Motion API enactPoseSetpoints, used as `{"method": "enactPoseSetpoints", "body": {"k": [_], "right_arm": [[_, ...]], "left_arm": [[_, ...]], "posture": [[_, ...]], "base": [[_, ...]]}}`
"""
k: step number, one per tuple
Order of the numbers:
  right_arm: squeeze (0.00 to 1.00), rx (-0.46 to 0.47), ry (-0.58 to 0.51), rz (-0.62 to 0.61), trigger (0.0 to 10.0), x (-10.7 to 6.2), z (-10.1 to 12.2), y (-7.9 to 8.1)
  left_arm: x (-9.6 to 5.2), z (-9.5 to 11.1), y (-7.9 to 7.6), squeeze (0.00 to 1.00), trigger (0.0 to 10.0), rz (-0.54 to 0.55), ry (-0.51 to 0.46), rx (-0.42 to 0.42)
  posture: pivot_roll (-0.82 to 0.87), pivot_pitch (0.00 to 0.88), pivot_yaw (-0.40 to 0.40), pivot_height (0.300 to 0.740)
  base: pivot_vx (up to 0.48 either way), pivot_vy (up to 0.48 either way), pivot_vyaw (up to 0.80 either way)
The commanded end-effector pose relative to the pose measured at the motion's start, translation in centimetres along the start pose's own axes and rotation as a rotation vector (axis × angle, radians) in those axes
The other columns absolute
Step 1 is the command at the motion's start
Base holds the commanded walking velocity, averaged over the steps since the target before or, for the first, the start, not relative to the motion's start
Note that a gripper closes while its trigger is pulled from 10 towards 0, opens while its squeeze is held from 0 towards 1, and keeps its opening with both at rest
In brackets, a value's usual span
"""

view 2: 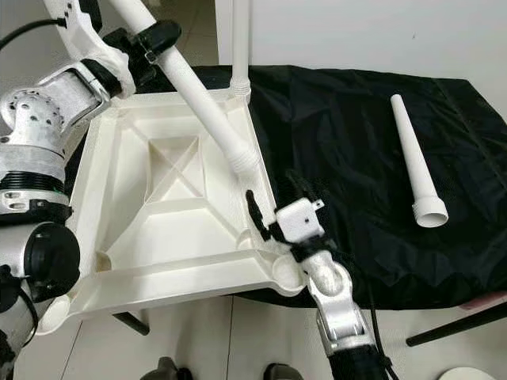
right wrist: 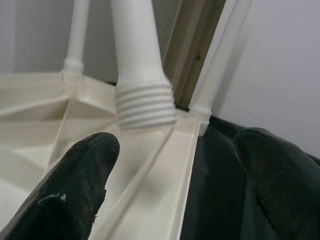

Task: Building children table

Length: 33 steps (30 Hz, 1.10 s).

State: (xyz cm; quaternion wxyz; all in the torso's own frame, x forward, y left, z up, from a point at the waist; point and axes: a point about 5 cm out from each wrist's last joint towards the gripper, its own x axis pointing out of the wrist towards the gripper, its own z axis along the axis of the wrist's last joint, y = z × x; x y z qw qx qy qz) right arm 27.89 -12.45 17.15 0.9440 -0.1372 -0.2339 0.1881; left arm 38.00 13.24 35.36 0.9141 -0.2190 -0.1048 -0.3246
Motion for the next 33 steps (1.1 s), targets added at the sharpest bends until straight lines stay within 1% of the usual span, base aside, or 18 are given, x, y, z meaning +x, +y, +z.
{"method": "enactPoseSetpoints", "body": {"k": [1, 2, 4, 5, 7, 8, 9, 11, 12, 15, 20, 22, 23, 25, 26, 31, 32, 33], "right_arm": [[0.00, 0.019, 0.012, 0.009, 10.0, 0.2, 0.2, -0.1], [0.00, 0.019, 0.012, 0.009, 10.0, 0.2, 0.2, -0.1], [0.00, 0.016, 0.009, 0.032, 10.0, 1.0, 0.9, -0.5], [0.00, 0.016, 0.009, 0.032, 10.0, 1.0, 0.9, -0.5], [0.00, 0.014, 0.008, 0.038, 10.0, 1.2, 1.1, -0.6], [0.00, 0.012, 0.006, 0.044, 10.0, 1.8, 1.5, -0.7], [0.00, 0.012, 0.006, 0.044, 10.0, 1.8, 1.5, -0.7], [0.00, 0.008, 0.007, 0.050, 10.0, 2.5, 2.0, -0.9], [0.00, 0.008, 0.007, 0.050, 10.0, 2.5, 2.0, -0.9], [0.00, -0.017, 0.004, 0.064, 10.0, 4.0, 2.6, -1.1], [0.00, -0.025, 0.000, 0.064, 10.0, 4.6, 2.7, -1.2], [0.00, -0.026, 0.010, 0.063, 10.0, 5.4, 2.7, -1.2], [0.00, -0.026, 0.010, 0.063, 10.0, 5.4, 2.7, -1.2], [0.00, -0.038, 0.027, 0.057, 10.0, 6.3, 2.5, -1.2], [0.00, -0.038, 0.027, 0.057, 10.0, 6.3, 2.5, -1.2], [0.00, -0.055, 0.045, 0.030, 10.0, 7.9, 2.0, -1.5], [0.00, -0.055, 0.045, 0.030, 10.0, 7.9, 2.0, -1.5], [0.00, -0.058, 0.045, 0.019, 10.0, 8.4, 2.0, -1.6]], "left_arm": [[0.0, 0.2, -0.5, 0.00, 10.0, -0.001, -0.025, 0.070], [0.0, 0.2, -0.5, 0.00, 10.0, -0.001, -0.025, 0.070], [0.1, 0.3, -1.5, 0.00, 10.0, 0.003, -0.066, 0.156], [0.1, 0.3, -1.5, 0.00, 10.0, 0.003, -0.066, 0.156], [0.1, 0.3, -1.9, 0.00, 10.0, 0.002, -0.082, 0.182], [0.1, 0.2, -2.5, 0.00, 10.0, 0.003, -0.099, 0.235], [0.1, 0.2, -2.5, 0.00, 10.0, 0.003, -0.099, 0.235], [0.1, -0.1, -3.4, 0.00, 10.0, 0.005, -0.119, 0.311], [0.1, -0.1, -3.4, 0.00, 10.0, 0.005, -0.119, 0.311], [0.5, -0.6, -5.3, 0.00, 10.0, 0.000, -0.165, 0.379], [0.7, -0.8, -6.0, 0.00, 10.0, -0.005, -0.179, 0.401], [0.9, -1.1, -6.7, 0.00, 10.0, -0.011, -0.189, 0.418], [0.9, -1.1, -6.7, 0.00, 10.0, -0.011, -0.189, 0.418], [1.0, -1.4, -7.5, 0.00, 10.0, -0.023, -0.194, 0.418], [1.0, -1.4, -7.5, 0.00, 10.0, -0.023, -0.194, 0.418], [1.1, -1.8, -8.5, 0.00, 10.0, -0.044, -0.202, 0.414], [1.1, -1.8, -8.5, 0.00, 10.0, -0.044, -0.202, 0.414], [1.1, -2.0, -8.8, 0.00, 10.0, -0.053, -0.204, 0.412]], "posture": [[-0.10, 0.070, 0.048, 0.740], [-0.10, 0.070, 0.048, 0.740], [-0.09, 0.079, 0.041, 0.740], [-0.09, 0.079, 0.041, 0.740], [-0.09, 0.079, 0.041, 0.740], [-0.09, 0.084, 0.040, 0.740], [-0.09, 0.084, 0.040, 0.740], [-0.08, 0.087, 0.039, 0.740], [-0.08, 0.087, 0.039, 0.740], [-0.08, 0.095, 0.038, 0.740], [-0.08, 0.098, 0.040, 0.740], [-0.07, 0.100, 0.040, 0.740], [-0.07, 0.100, 0.040, 0.740], [-0.07, 0.100, 0.041, 0.740], [-0.07, 0.100, 0.041, 0.740], [-0.06, 0.099, 0.040, 0.740], [-0.06, 0.099, 0.040, 0.740], [-0.06, 0.098, 0.040, 0.740]], "base": [[0.000, 0.000, 0.00], [0.000, 0.000, 0.00], [0.000, 0.000, 0.00], [0.000, 0.000, 0.00], [0.000, 0.000, 0.00], [0.000, 0.000, 0.00], [0.000, 0.000, 0.00], [0.000, 0.000, 0.00], [0.000, 0.000, 0.00], [0.000, 0.000, 0.00], [0.000, 0.000, 0.00], [0.000, 0.000, 0.00], [0.000, 0.000, 0.00], [0.000, 0.000, 0.00], [0.000, 0.000, 0.00], [0.000, 0.000, 0.00], [0.000, 0.000, 0.00], [0.000, 0.000, 0.00]]}}
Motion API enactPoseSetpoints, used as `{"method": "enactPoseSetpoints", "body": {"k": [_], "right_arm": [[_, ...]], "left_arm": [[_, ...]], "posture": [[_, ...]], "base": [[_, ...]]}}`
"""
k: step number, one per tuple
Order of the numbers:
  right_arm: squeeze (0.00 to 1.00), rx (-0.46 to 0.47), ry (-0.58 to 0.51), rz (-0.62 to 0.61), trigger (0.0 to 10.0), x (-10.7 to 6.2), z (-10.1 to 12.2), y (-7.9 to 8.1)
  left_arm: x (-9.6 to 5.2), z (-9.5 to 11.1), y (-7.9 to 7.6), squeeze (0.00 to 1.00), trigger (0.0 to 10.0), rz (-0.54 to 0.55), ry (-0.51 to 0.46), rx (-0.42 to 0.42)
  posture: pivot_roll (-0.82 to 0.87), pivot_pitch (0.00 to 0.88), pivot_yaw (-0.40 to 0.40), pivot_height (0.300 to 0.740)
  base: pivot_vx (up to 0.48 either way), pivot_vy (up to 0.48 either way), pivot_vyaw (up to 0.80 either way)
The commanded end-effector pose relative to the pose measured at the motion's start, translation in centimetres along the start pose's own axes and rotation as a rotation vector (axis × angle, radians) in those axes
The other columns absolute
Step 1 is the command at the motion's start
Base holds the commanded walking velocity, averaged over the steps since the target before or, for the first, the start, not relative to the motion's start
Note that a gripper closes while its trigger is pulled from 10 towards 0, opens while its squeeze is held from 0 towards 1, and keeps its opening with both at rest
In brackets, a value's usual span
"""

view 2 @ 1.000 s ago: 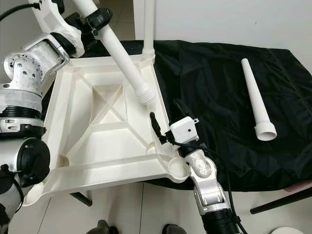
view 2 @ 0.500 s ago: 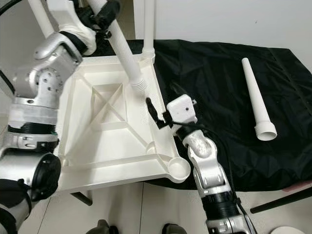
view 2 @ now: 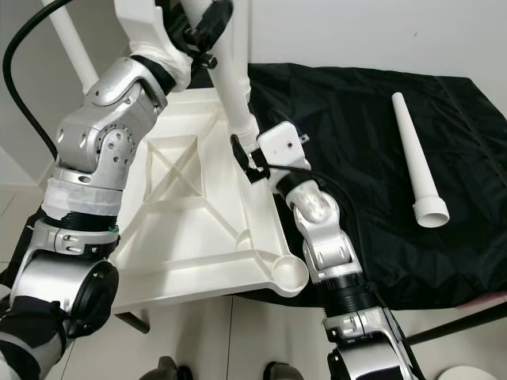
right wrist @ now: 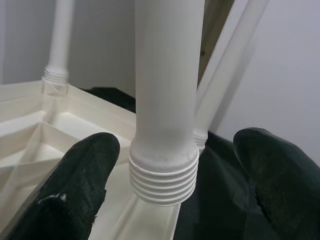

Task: Building children table

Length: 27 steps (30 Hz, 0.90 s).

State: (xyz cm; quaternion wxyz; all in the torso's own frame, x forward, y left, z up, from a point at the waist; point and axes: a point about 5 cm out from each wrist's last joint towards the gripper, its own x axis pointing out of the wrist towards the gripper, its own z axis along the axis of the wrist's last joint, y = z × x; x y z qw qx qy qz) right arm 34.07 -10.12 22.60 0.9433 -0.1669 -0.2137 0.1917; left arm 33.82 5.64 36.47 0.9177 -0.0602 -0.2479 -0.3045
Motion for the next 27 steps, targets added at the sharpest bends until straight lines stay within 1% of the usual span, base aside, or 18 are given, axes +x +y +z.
{"method": "enactPoseSetpoints", "body": {"k": [1, 3, 5, 7, 11, 12, 16, 27], "right_arm": [[0.00, -0.010, -0.002, -0.014, 10.0, 0.8, -0.1, 0.0], [0.00, -0.010, -0.002, -0.014, 10.0, 0.8, -0.1, 0.0], [0.00, -0.008, -0.001, -0.023, 10.0, 1.7, -0.2, -0.2], [0.00, -0.008, -0.001, -0.023, 10.0, 1.7, -0.2, -0.2], [0.00, -0.028, -0.011, -0.021, 10.0, 2.7, -0.1, -0.2], [0.00, -0.028, -0.011, -0.021, 10.0, 2.7, -0.1, -0.2], [0.00, -0.062, -0.030, -0.012, 10.0, 3.7, 0.1, -0.2], [0.00, -0.086, -0.061, -0.001, 10.0, 4.8, 0.4, -0.2]], "left_arm": [[-0.1, 0.6, -0.6, 0.00, 10.0, 0.004, -0.034, 0.016], [-0.1, 0.6, -0.6, 0.00, 10.0, 0.004, -0.034, 0.016], [-0.1, 0.6, -1.0, 0.00, 10.0, -0.007, -0.036, 0.008], [-0.1, 0.6, -1.0, 0.00, 10.0, -0.007, -0.036, 0.008], [-0.1, 0.5, -1.6, 0.00, 10.0, -0.020, -0.038, 0.012], [-0.1, 0.5, -1.6, 0.00, 10.0, -0.020, -0.038, 0.012], [-0.1, 0.5, -2.0, 0.00, 10.0, -0.029, -0.038, 0.000], [-0.1, 0.5, -2.7, 0.00, 10.0, -0.051, -0.037, -0.010]], "posture": [[-0.06, 0.098, 0.040, 0.740], [-0.06, 0.098, 0.040, 0.740], [-0.06, 0.097, 0.039, 0.740], [-0.06, 0.097, 0.039, 0.740], [-0.05, 0.096, 0.034, 0.740], [-0.05, 0.096, 0.034, 0.740], [-0.05, 0.094, 0.034, 0.740], [-0.05, 0.097, 0.036, 0.740]], "base": [[0.000, 0.000, 0.00], [0.000, 0.000, 0.00], [0.000, 0.000, 0.00], [0.000, 0.000, 0.00], [0.000, 0.000, 0.00], [0.000, 0.000, 0.00], [0.000, 0.000, 0.00], [0.000, 0.000, 0.00]]}}
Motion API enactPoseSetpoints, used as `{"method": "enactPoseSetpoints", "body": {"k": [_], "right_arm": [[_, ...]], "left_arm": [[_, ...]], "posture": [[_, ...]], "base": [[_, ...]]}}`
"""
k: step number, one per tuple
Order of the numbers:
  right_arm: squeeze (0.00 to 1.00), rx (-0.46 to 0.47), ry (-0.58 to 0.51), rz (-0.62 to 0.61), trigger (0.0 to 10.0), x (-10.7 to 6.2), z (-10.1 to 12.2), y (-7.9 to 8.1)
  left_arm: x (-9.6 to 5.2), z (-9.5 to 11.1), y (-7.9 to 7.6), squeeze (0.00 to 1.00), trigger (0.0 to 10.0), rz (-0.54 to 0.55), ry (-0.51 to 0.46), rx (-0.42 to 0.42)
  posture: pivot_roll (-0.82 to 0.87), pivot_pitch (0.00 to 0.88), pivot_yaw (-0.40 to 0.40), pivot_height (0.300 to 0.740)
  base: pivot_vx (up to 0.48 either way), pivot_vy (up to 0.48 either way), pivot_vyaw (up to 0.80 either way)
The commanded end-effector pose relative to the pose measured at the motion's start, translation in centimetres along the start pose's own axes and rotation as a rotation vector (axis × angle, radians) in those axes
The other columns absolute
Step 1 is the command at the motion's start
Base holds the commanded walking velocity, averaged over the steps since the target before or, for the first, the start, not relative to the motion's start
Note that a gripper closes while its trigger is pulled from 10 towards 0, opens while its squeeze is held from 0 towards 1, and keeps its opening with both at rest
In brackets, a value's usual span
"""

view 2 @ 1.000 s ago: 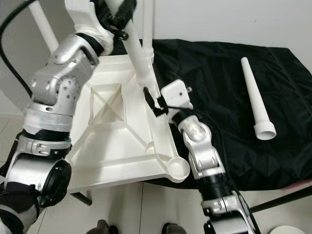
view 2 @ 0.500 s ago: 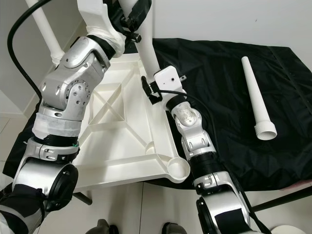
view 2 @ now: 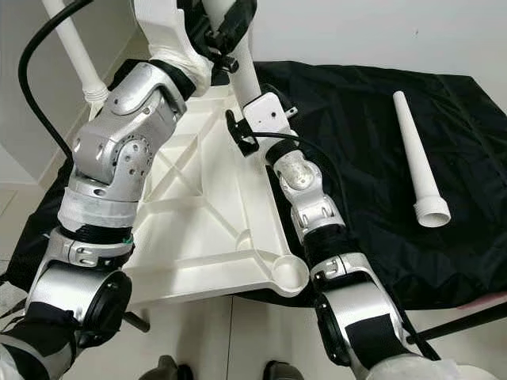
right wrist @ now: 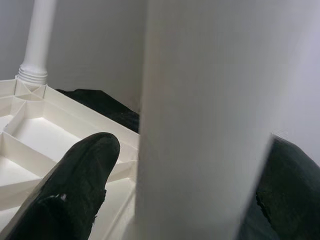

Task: Building children table

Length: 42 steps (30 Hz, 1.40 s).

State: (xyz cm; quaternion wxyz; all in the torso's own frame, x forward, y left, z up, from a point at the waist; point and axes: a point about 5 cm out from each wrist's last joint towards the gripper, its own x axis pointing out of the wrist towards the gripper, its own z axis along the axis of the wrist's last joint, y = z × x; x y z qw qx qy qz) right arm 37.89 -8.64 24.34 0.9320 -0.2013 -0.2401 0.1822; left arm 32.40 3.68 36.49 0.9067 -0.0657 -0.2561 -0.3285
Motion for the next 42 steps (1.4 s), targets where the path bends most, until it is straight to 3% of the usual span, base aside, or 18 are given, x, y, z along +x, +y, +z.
{"method": "enactPoseSetpoints", "body": {"k": [1, 5, 6, 7, 8, 10, 11, 12, 13, 20, 21, 22, 26, 30, 31, 35, 42], "right_arm": [[0.00, -0.003, -0.025, 0.007, 10.0, 0.4, 0.4, 0.3], [0.00, 0.000, -0.039, 0.012, 10.0, 0.7, 0.5, 0.5], [0.00, 0.004, -0.039, 0.012, 3.9, 0.7, 0.5, 0.6], [0.00, 0.007, -0.039, 0.011, 3.9, 0.7, 0.5, 0.6], [0.00, 0.006, -0.040, 0.012, 1.5, 0.7, 0.4, 0.6], [0.00, 0.005, -0.042, 0.013, 1.5, 0.7, 0.4, 0.6], [0.00, 0.005, -0.044, 0.012, 0.6, 0.7, 0.4, 0.6], [0.00, 0.005, -0.044, 0.012, 0.6, 0.7, 0.4, 0.6], [0.00, 0.005, -0.043, 0.009, 0.0, 0.8, 0.4, 0.5], [0.00, 0.028, -0.025, -0.018, 0.0, 0.7, 0.0, 0.2], [0.00, 0.043, -0.014, -0.036, 4.1, 0.6, -0.2, 0.0], [0.00, 0.065, 0.005, -0.071, 10.0, 0.6, -0.4, -0.2], [0.00, 0.078, 0.015, -0.090, 10.0, 0.7, -0.6, -0.4], [0.00, 0.100, 0.027, -0.115, 10.0, 0.6, -0.7, -0.9], [0.00, 0.105, 0.033, -0.130, 10.0, 0.5, -0.8, -1.1], [0.00, 0.122, 0.049, -0.166, 10.0, 0.1, -1.1, -1.4], [0.00, 0.137, 0.059, -0.204, 10.0, -0.2, -1.3, -1.9]], "left_arm": [[-0.1, 0.3, -0.4, 0.00, 10.0, -0.004, -0.015, 0.008], [-0.1, 0.2, -0.6, 0.00, 10.0, -0.009, -0.013, 0.007], [-0.1, 0.3, -0.7, 0.00, 10.0, -0.012, -0.013, 0.008], [-0.1, 0.3, -0.7, 0.00, 10.0, -0.013, -0.013, 0.008], [-0.1, 0.3, -0.8, 0.00, 10.0, -0.015, -0.013, 0.008], [-0.1, 0.3, -0.9, 0.00, 10.0, -0.016, -0.013, 0.008], [-0.1, 0.3, -0.9, 0.00, 10.0, -0.017, -0.013, 0.007], [-0.1, 0.3, -0.9, 0.00, 10.0, -0.017, -0.013, 0.007], [0.0, 0.3, -1.0, 0.00, 10.0, -0.018, -0.014, 0.010], [0.0, 0.5, -1.3, 0.00, 10.0, -0.024, -0.016, 0.020], [0.0, 0.5, -1.4, 0.00, 10.0, -0.028, -0.020, 0.027], [0.2, 0.6, -1.8, 1.00, 10.0, -0.067, -0.028, -0.001], [0.4, 0.8, -2.1, 1.00, 10.0, -0.104, -0.041, -0.040], [1.2, 1.4, -2.1, 1.00, 10.0, -0.146, -0.048, 0.047], [1.7, 1.5, -1.9, 0.00, 10.0, -0.151, -0.050, 0.047], [2.5, 1.7, -1.9, 0.00, 10.0, -0.189, -0.056, -0.009], [3.0, 2.3, -2.9, 0.00, 10.0, -0.264, -0.073, 0.005]], "posture": [[-0.05, 0.097, 0.038, 0.740], [-0.04, 0.098, 0.037, 0.740], [-0.05, 0.097, 0.038, 0.740], [-0.05, 0.097, 0.038, 0.740], [-0.04, 0.097, 0.039, 0.740], [-0.04, 0.097, 0.039, 0.740], [-0.04, 0.097, 0.039, 0.740], [-0.04, 0.097, 0.039, 0.740], [-0.05, 0.097, 0.038, 0.740], [-0.05, 0.099, 0.038, 0.740], [-0.05, 0.100, 0.034, 0.740], [-0.05, 0.102, 0.029, 0.740], [-0.05, 0.104, 0.023, 0.740], [-0.10, 0.118, 0.001, 0.740], [-0.14, 0.130, 0.010, 0.740], [-0.18, 0.136, 0.046, 0.740], [-0.18, 0.150, 0.054, 0.740]], "base": [[0.000, 0.000, 0.00], [0.000, 0.000, 0.00], [0.000, 0.000, 0.00], [0.000, 0.000, 0.00], [0.000, 0.000, 0.00], [0.000, 0.000, 0.00], [0.000, 0.000, 0.00], [0.000, 0.000, 0.00], [0.000, 0.000, 0.00], [0.000, 0.000, 0.00], [0.000, 0.000, 0.00], [0.000, 0.000, 0.00], [0.000, 0.000, 0.00], [0.000, 0.000, 0.00], [0.000, 0.000, 0.00], [0.000, 0.000, 0.00], [0.000, 0.000, 0.00]]}}
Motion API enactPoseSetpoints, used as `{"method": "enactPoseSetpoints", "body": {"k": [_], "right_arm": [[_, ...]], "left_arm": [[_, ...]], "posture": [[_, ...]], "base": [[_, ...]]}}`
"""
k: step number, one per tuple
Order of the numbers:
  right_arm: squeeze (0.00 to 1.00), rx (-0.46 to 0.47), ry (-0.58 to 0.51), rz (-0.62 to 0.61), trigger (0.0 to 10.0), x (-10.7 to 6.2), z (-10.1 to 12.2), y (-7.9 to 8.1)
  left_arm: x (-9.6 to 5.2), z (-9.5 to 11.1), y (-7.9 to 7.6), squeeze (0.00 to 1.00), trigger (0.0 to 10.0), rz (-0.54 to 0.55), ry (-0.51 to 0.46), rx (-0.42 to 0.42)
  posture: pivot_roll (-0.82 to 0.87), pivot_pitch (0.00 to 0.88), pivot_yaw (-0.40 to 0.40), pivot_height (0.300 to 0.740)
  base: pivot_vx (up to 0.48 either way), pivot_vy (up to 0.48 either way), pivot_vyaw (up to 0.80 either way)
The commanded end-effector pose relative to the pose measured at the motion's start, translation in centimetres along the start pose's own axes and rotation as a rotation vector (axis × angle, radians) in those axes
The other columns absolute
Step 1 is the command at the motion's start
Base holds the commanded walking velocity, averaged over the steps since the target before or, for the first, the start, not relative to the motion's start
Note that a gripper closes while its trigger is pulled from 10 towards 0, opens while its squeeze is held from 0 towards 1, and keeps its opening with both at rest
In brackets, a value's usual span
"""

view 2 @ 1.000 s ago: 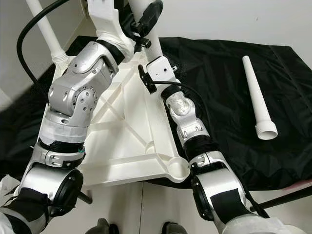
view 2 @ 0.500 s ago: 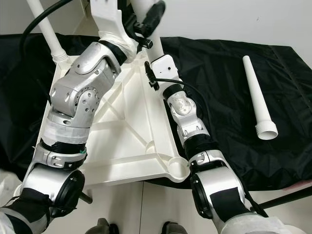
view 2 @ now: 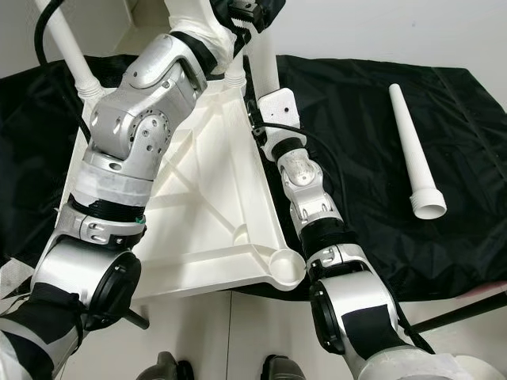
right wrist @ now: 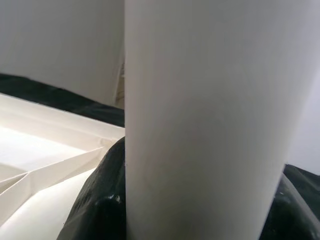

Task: Building children table

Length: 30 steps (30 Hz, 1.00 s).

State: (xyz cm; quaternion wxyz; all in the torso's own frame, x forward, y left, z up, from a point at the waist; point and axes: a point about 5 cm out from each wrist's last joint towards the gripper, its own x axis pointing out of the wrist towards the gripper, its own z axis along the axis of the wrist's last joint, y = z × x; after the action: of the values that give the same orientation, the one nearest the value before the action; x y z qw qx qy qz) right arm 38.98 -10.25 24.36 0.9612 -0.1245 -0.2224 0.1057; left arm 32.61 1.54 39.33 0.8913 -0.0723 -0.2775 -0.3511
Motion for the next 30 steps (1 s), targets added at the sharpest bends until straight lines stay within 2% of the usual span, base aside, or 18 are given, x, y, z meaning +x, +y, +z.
{"method": "enactPoseSetpoints", "body": {"k": [1, 6, 12, 19, 27, 30], "right_arm": [[0.00, 0.014, 0.011, -0.026, 10.0, -0.3, -0.3, -0.4], [0.00, 0.010, 0.033, -0.052, 10.0, -0.5, -0.6, -1.2], [0.00, 0.017, 0.038, -0.072, 10.0, -0.3, -0.4, -1.4], [0.00, 0.030, 0.042, -0.075, 10.0, -0.3, -0.3, -1.2], [0.00, 0.040, 0.037, -0.081, 10.0, -0.4, -0.2, -1.2], [0.00, 0.039, 0.034, -0.086, 10.0, -0.4, -0.1, -1.3]], "left_arm": [[0.4, 0.6, -1.6, 0.00, 10.0, -0.217, -0.029, 0.006], [0.0, 1.4, -2.6, 0.00, 10.0, -0.225, -0.054, -0.019], [0.0, 1.8, -2.9, 0.00, 10.0, -0.219, -0.076, -0.012], [-0.1, 1.9, -2.4, 0.00, 10.0, -0.171, -0.073, -0.026], [-0.2, 1.9, -1.2, 0.00, 10.0, -0.046, -0.050, -0.042], [-0.3, 1.8, -1.1, 0.00, 10.0, -0.033, -0.045, -0.045]], "posture": [[-0.18, 0.153, 0.053, 0.740], [-0.15, 0.166, 0.031, 0.740], [-0.12, 0.167, 0.030, 0.740], [-0.09, 0.173, 0.033, 0.740], [-0.07, 0.174, 0.028, 0.740], [-0.07, 0.174, 0.028, 0.740]], "base": [[0.000, 0.000, 0.00], [0.000, 0.000, 0.00], [0.000, 0.000, 0.00], [0.000, 0.000, 0.00], [0.000, 0.000, 0.00], [0.000, 0.000, 0.00]]}}
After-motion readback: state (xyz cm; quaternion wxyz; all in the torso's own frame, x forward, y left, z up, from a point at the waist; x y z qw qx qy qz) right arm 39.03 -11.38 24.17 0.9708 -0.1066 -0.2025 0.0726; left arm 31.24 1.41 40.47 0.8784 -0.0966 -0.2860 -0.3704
